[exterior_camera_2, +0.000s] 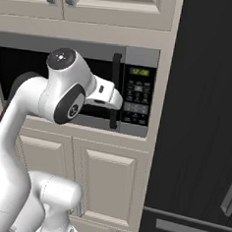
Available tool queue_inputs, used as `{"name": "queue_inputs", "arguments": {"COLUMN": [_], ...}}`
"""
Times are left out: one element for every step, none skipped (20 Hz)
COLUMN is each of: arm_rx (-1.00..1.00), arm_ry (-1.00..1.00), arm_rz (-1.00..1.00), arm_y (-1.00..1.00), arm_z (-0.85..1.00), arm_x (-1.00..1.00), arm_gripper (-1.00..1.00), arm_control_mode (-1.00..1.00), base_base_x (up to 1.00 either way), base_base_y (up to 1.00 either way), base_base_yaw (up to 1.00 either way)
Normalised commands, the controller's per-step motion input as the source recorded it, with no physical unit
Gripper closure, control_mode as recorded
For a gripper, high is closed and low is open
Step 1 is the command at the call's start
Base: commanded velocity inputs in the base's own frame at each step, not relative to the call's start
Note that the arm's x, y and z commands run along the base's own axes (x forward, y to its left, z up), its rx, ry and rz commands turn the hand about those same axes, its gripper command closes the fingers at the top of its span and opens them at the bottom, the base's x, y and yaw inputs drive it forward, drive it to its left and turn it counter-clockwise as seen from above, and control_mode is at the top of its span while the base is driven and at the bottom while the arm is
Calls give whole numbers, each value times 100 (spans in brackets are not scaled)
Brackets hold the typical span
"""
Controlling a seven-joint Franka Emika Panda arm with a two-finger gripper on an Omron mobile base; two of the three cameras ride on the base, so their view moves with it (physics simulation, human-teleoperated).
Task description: Pick the hotdog bun from the counter and place it in the microwave. Then turn on the microwave.
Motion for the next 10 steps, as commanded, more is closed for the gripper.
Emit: {"name": "queue_inputs", "arguments": {"arm_rx": [-7, -6, -5, -3, -1, -1, 0, 0, 0, 0], "arm_ry": [-3, -4, -4, -6, -5, -5, -3, -4, -4, -3], "arm_rz": [1, 1, 0, 0, 0, 0, 1, 2, 1, 0], "arm_y": [-14, -10, -9, -7, -5, -5, -5, -6, -5, -2], "arm_z": [6, 7, 6, 7, 5, 5, 4, 5, 5, 6], "arm_x": [3, 7, 8, 11, 13, 15, 17, 17, 17, 18], "arm_gripper": [-100, -100, -100, -100, -100, -100, -100, -100, -100, -100], "arm_control_mode": [-100, -100, -100, -100, -100, -100, -100, -100, -100, -100], "base_base_x": [0, 0, 0, 0, 0, 0, 0, 0, 0, 0], "base_base_y": [0, 0, 0, 0, 0, 0, 0, 0, 0, 0], "base_base_yaw": [0, 0, 0, 0, 0, 0, 0, 0, 0, 0]}}
